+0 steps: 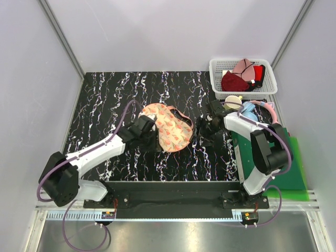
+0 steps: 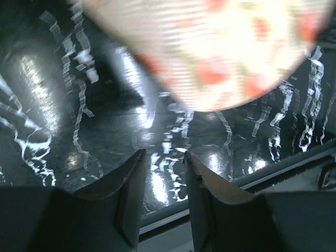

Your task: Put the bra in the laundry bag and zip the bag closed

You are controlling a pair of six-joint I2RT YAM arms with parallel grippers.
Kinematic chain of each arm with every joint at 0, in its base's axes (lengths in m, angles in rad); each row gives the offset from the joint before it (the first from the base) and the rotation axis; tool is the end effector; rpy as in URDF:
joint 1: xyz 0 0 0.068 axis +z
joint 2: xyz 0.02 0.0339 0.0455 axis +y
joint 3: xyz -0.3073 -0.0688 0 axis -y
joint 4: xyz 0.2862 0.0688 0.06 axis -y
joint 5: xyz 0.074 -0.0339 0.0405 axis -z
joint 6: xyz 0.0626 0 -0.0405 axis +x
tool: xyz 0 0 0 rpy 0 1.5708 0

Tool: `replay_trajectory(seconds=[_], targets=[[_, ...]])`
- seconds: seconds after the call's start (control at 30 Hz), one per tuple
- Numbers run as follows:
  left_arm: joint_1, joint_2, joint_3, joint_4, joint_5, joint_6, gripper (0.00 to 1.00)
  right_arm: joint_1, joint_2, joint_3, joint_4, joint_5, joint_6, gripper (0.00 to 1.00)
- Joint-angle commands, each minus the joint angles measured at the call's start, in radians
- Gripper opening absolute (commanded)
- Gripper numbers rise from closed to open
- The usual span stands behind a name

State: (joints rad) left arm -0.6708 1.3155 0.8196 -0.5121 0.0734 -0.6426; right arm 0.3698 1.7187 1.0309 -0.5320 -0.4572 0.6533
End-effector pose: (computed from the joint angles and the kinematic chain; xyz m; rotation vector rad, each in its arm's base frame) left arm 0.2286 -0.1873 0.2120 0.0664 2.6854 -0.5521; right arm 0.3343 0.1592 0.1599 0.2953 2.9278 0.8517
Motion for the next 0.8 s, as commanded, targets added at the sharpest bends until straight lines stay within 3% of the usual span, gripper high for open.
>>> replay_trajectory(seconds=[0.0, 0.1, 0.2, 0.4, 0.53, 0.63, 0.7, 0.77], targets=[[-0.159, -0.067, 0.115, -0.031, -0.196, 0.084, 0.41, 0.090, -0.135, 0.072, -0.252, 0.398, -0.135, 0.77], [-0.312, -0.126, 0.090, 0.038, -0.236, 0.101, 0.47, 0.187, -0.241, 0.023, -0.275, 0.540, -0.077, 0.99], [-0.384, -0.220, -0.038, 0.198, -0.215, 0.104, 0.53, 0.276, -0.413, -0.092, -0.214, 0.581, 0.007, 1.00], [-0.533, -0.671, -0.446, 0.573, -0.202, -0.008, 0.66, 0.345, -0.917, -0.426, 0.027, 0.491, 0.153, 0.99], [-0.539, -0.979, -0.614, 0.583, -0.187, -0.086, 0.69, 0.347, -1.331, -0.600, 0.066, 0.460, 0.267, 1.00], [-0.543, -1.220, -0.707, 0.558, -0.149, -0.135, 0.70, 0.347, -1.584, -0.728, -0.003, 0.433, 0.386, 1.00], [-0.541, -1.407, -0.756, 0.528, -0.121, -0.182, 0.70, 0.347, -1.710, -0.762, -0.048, 0.405, 0.459, 1.00], [-0.540, -1.445, -0.794, 0.520, -0.080, -0.212, 0.71, 0.345, -1.649, -0.769, -0.056, 0.371, 0.467, 1.00]])
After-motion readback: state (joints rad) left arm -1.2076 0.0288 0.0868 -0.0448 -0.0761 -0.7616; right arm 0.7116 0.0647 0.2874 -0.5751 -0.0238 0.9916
